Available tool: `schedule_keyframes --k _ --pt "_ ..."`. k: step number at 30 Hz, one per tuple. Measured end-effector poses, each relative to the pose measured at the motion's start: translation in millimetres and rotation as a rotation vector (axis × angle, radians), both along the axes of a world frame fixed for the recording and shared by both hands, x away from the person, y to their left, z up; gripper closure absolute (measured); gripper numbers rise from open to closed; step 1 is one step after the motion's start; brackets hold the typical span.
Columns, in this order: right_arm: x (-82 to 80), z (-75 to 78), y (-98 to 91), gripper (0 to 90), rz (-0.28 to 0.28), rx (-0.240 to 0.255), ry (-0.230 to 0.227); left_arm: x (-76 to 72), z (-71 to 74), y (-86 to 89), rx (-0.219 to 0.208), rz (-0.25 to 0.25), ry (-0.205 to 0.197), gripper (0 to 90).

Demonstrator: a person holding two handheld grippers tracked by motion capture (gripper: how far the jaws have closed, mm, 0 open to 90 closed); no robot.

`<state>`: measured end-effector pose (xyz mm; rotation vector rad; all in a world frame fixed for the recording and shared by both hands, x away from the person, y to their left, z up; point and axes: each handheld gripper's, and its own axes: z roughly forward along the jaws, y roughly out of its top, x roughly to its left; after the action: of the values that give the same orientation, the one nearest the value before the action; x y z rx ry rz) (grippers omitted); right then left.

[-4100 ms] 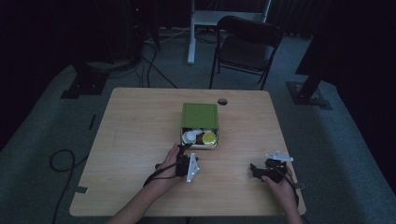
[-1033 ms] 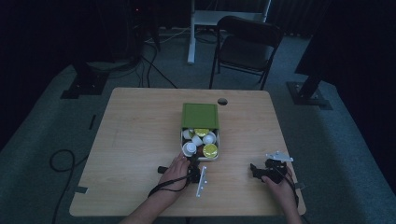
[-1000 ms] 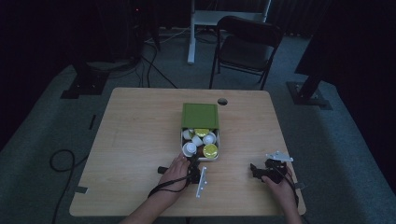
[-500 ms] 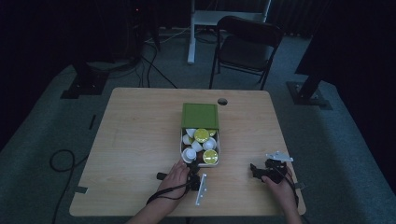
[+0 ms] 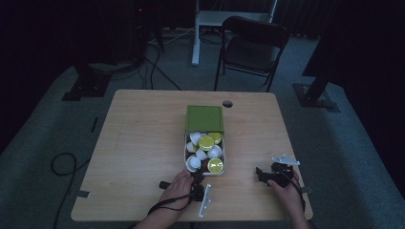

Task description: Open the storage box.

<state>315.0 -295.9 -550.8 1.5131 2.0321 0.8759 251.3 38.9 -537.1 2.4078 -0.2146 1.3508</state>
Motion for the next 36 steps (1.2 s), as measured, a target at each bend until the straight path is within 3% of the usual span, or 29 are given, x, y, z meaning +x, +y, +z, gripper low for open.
schedule_keyframes --k 7,14,18,22,23,24,26,27,31,36 --pt "0.0 0.0 0.0 10.4 0.000 0.000 0.000 -4.0 0.9 1.3 -0.019 -0.010 0.017 71.8" --pt "0.0 0.0 0.0 10.4 0.000 0.000 -0.001 -3.0 5.5 1.1 -0.055 -0.030 0.019 62.2" --pt "0.0 0.0 0.0 10.4 0.000 0.000 0.000 -3.5 12.0 2.7 -0.091 -0.023 0.061 59.3" --pt "0.1 0.0 -0.1 10.4 0.001 -0.001 -0.001 -2.0 19.0 6.6 -0.155 -0.031 0.132 56.0" --pt "0.1 0.0 -0.1 10.4 0.000 0.000 -0.001 -2.0 19.0 6.6 -0.155 -0.031 0.132 52.9" --pt "0.0 0.0 0.0 10.4 0.000 0.000 0.000 -0.8 21.8 8.6 -0.198 -0.040 0.165 52.2" --pt "0.0 0.0 0.0 10.4 0.000 0.000 -0.001 -0.3 23.5 9.9 -0.204 -0.041 0.168 51.5" --pt "0.1 0.0 0.0 10.4 0.001 0.000 -0.001 1.0 26.3 12.0 -0.241 -0.044 0.186 51.4" --pt "0.1 0.0 -0.1 10.4 0.001 -0.001 -0.001 1.6 30.4 14.5 -0.287 -0.051 0.213 49.8" --pt "0.1 0.0 -0.1 10.4 0.000 -0.001 -0.001 2.8 38.9 17.8 -0.361 -0.073 0.287 48.7"
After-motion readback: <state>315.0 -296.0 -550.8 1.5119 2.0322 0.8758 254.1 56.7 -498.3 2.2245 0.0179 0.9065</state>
